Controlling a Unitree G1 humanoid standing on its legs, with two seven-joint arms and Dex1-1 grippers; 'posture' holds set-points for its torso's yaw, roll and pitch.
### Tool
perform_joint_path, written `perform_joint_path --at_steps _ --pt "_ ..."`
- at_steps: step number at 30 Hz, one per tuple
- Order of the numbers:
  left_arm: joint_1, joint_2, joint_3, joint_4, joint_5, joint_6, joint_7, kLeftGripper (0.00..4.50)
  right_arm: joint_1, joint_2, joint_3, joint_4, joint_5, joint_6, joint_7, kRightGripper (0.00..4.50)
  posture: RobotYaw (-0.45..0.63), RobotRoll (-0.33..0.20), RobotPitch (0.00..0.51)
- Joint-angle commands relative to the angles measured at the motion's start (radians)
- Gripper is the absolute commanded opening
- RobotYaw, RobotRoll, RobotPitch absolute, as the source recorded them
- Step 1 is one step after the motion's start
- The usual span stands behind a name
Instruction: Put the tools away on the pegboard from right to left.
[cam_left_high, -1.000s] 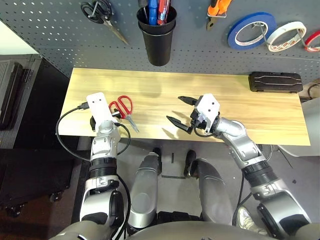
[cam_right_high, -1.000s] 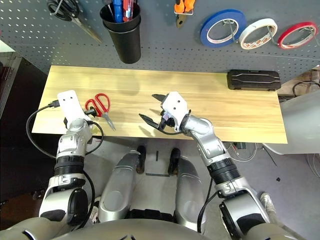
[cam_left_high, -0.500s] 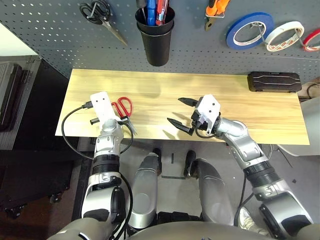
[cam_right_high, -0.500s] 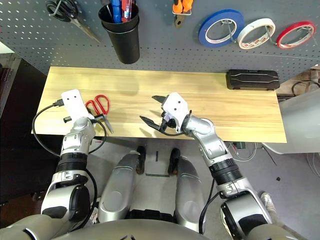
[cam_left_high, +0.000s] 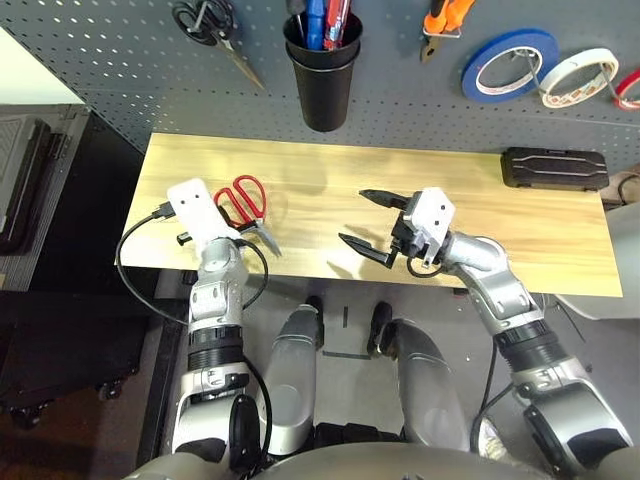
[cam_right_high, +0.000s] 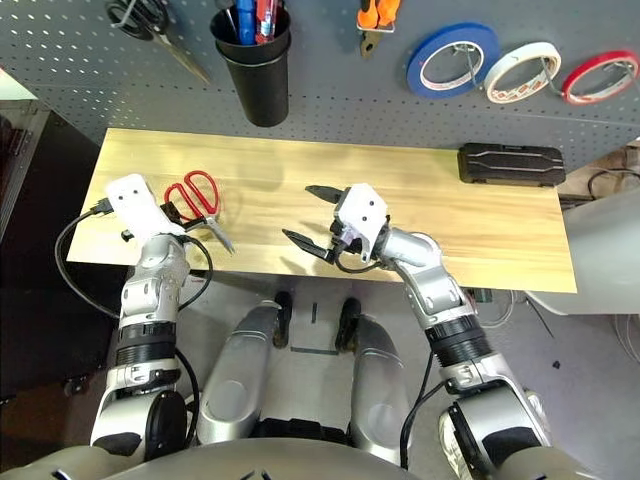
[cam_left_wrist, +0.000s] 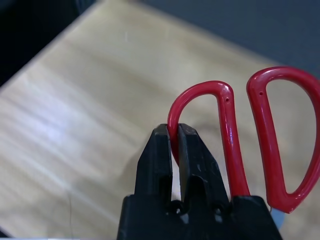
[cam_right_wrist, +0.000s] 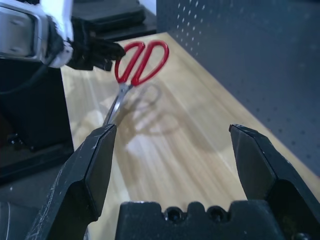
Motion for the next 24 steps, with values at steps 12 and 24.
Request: perform_joint_path --at_steps 12,24 --pt "-0.052 0.046 0.015 -0.221 -0.145 -0.073 -0.133 0.03 0.051 0.005 -0.116 -0.145 0.221 -0.038 0.072 4.50 0.35 0.000 0.265" --pt "-0.106 0.117 0.039 -0.335 -0.241 -0.049 -0.178 0.03 0.019 0.010 -0.158 -0.152 0.318 -0.038 0.127 4.50 0.37 0.000 0.245"
